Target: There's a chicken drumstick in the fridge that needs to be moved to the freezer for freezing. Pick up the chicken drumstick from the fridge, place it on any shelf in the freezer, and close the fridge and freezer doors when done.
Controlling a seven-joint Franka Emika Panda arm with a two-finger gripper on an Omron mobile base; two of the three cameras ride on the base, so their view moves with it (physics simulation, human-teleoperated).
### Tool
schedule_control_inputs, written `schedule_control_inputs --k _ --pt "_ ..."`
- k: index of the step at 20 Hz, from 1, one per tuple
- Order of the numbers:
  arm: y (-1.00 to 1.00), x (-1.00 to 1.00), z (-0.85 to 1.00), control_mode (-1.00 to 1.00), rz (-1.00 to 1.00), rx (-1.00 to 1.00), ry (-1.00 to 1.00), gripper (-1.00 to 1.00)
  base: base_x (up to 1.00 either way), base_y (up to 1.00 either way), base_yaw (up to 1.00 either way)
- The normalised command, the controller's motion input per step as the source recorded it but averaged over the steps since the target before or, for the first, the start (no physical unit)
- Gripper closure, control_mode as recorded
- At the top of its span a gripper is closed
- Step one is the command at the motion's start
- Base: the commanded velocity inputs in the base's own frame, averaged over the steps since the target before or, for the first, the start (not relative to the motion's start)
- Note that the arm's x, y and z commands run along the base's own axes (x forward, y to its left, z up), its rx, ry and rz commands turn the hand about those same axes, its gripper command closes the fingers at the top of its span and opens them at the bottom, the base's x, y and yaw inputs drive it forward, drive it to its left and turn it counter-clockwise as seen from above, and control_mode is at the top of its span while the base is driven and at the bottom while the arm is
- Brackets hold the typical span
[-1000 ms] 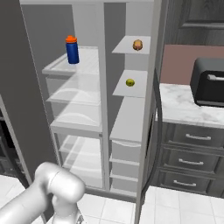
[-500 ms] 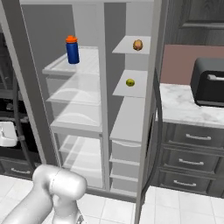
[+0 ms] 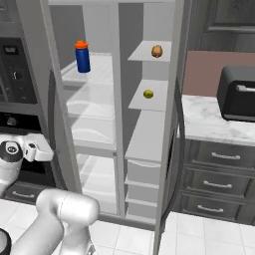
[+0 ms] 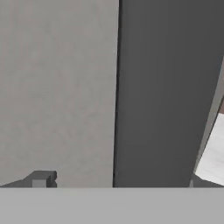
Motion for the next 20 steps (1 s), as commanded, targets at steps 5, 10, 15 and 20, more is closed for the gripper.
schedule_control_inputs --k 5,10,15,20 --pt "-0.67 0.77 0.0 -1.0 0.0 0.01 0.01 -1.0 0.0 0.0 0.0" --pt "-0.32 0.76 0.0 -1.0 0.06 0.01 0.08 -1.0 0.0 0.0 0.0" --pt "-0.42 0.8 0.0 -1.0 0.08 0.0 0.02 -1.0 0.0 0.0 0.0" --pt "-0.35 0.72 0.0 -1.0 0.09 0.01 0.01 -1.0 0.0 0.0 0.0"
